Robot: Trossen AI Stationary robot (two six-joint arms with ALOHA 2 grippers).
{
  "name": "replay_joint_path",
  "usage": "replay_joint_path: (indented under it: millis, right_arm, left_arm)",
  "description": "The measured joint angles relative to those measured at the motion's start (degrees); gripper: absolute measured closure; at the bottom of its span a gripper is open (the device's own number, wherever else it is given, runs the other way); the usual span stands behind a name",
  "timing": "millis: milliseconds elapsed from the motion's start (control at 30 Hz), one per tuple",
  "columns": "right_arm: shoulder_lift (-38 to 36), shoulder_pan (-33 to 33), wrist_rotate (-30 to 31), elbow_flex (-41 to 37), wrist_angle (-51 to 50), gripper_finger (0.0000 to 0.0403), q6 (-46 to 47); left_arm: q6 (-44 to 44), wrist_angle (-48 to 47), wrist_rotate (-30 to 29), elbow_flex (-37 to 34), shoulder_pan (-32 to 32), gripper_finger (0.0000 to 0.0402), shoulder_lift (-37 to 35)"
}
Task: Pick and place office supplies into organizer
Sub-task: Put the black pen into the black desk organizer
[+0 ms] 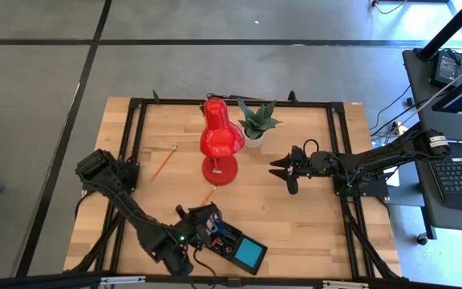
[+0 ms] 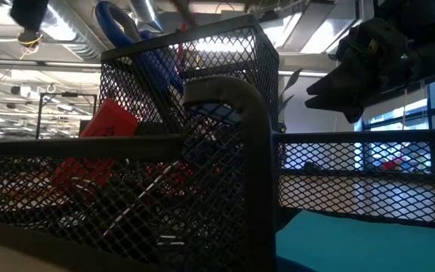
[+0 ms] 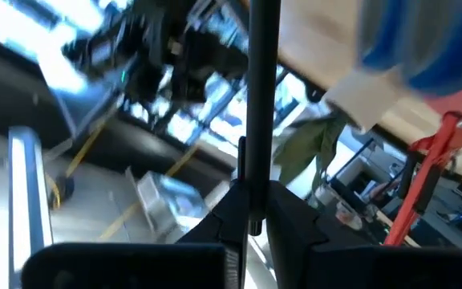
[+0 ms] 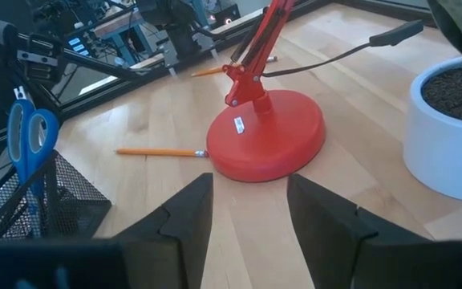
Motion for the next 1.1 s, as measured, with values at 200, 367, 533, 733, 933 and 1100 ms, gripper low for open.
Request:
replay_joint_path:
  millis: [200, 367, 533, 733, 933, 1100]
  right_arm:
    - [0.0, 0.01, 0.0, 0.01, -0.51, 0.0238, -0.03]
    - [0.0, 0.01, 0.0, 0.02, -1.26, 0.0238, 0.0]
    - [0.0, -0.01, 0.02, 0.01, -1.82, 0.0238, 1.11]
    - [0.0, -0.01, 0.0, 0.01, -2.13, 0.0238, 1.29]
    - [0.0, 0.01, 0.0, 0.02, -2.27, 0.0238, 1.01]
    - [0.0, -0.01, 0.02, 0.02, -2.38, 0.0238, 0.96]
  left_arm:
    - [3.92, 3.75, 3.13, 0.0, -0.38, 0.0375, 0.0]
    - [5.53, 5.84, 2.79, 0.01, 0.01, 0.0375, 0.48]
    - [5.56, 6.49, 2.27, 0.02, 1.22, 0.0375, 3.38]
    - [5.01, 6.29, 1.46, 0.02, 2.1, 0.0375, 5.55]
    - [5.02, 6.83, 2.21, 0.02, 1.59, 0.0371, 5.73]
    - [4.99, 7.06, 4.32, 0.02, 1.15, 0.0358, 5.75]
